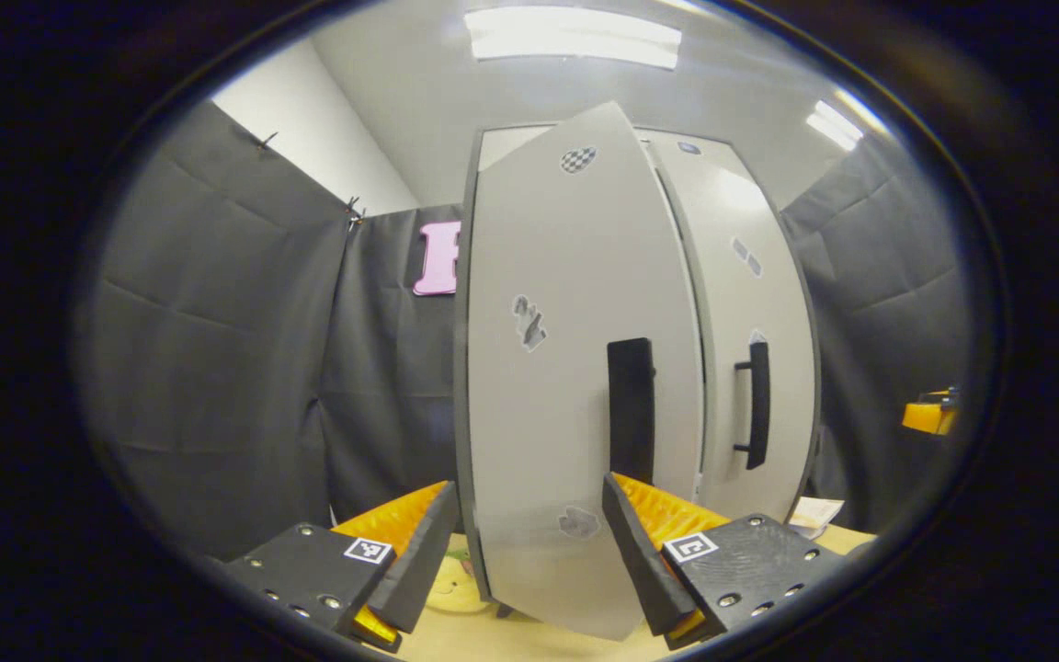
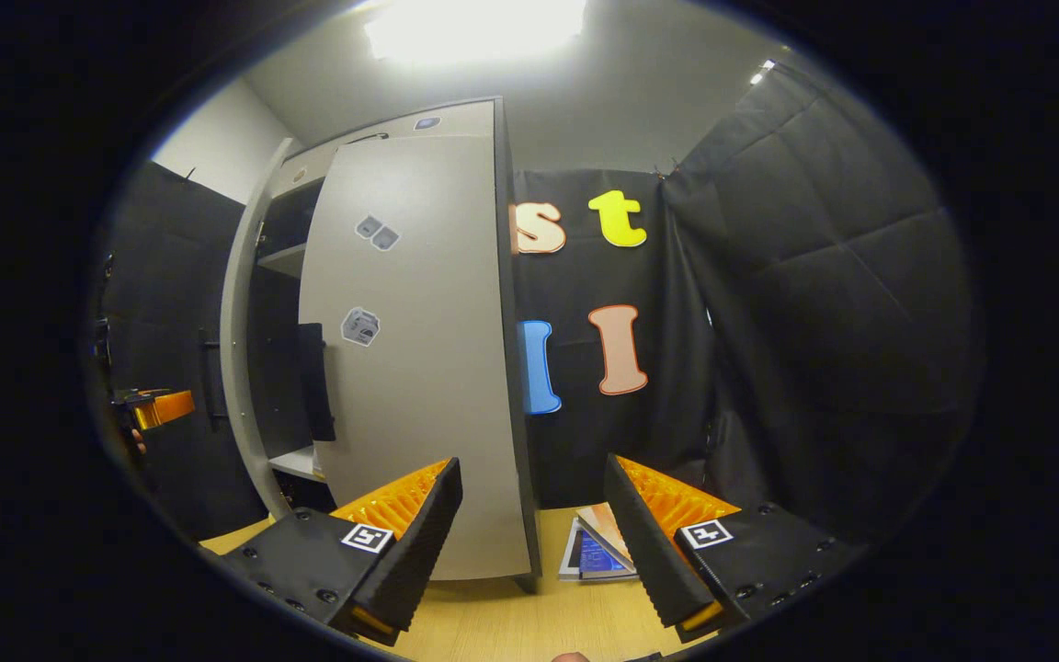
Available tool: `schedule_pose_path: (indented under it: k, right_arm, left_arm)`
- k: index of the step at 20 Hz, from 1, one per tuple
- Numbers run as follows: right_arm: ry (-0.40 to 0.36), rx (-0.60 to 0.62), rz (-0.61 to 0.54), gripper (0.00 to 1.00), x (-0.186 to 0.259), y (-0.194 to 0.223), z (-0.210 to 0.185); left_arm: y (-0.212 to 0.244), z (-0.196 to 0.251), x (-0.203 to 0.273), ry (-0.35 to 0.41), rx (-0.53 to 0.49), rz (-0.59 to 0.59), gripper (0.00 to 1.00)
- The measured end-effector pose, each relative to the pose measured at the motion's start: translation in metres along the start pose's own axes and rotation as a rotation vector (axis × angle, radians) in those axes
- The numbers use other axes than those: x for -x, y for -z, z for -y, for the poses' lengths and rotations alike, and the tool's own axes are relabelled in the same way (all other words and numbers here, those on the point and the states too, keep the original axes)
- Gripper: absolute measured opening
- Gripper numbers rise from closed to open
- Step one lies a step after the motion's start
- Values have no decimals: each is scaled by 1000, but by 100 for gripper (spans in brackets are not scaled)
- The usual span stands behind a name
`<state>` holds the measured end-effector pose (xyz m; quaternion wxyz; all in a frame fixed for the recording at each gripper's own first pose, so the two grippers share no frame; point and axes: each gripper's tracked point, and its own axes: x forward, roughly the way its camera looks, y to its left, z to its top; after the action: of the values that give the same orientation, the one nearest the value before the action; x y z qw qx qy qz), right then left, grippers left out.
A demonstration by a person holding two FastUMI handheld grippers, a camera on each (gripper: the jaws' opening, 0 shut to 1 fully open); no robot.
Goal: Grab one shoe with the right hand and put it into the shoe cabinet, grab the other shoe with the left hand and put it into the shoe cabinet; then close the right door with the right hand and the left door with the left hand.
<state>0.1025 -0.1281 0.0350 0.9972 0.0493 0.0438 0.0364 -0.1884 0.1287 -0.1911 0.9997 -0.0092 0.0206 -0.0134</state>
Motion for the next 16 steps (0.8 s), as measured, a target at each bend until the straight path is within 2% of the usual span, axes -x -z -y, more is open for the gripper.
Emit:
schedule_pose_path:
  k: [6,16]
  right_arm:
    - [-29,10,15,97,22,-5,-24]
    - [-35,34,18,97,86,-7,-76]
  left_arm:
    - [-3,8,6,56,13,-19,90]
    - [-1,0,15,61,13,-35,91]
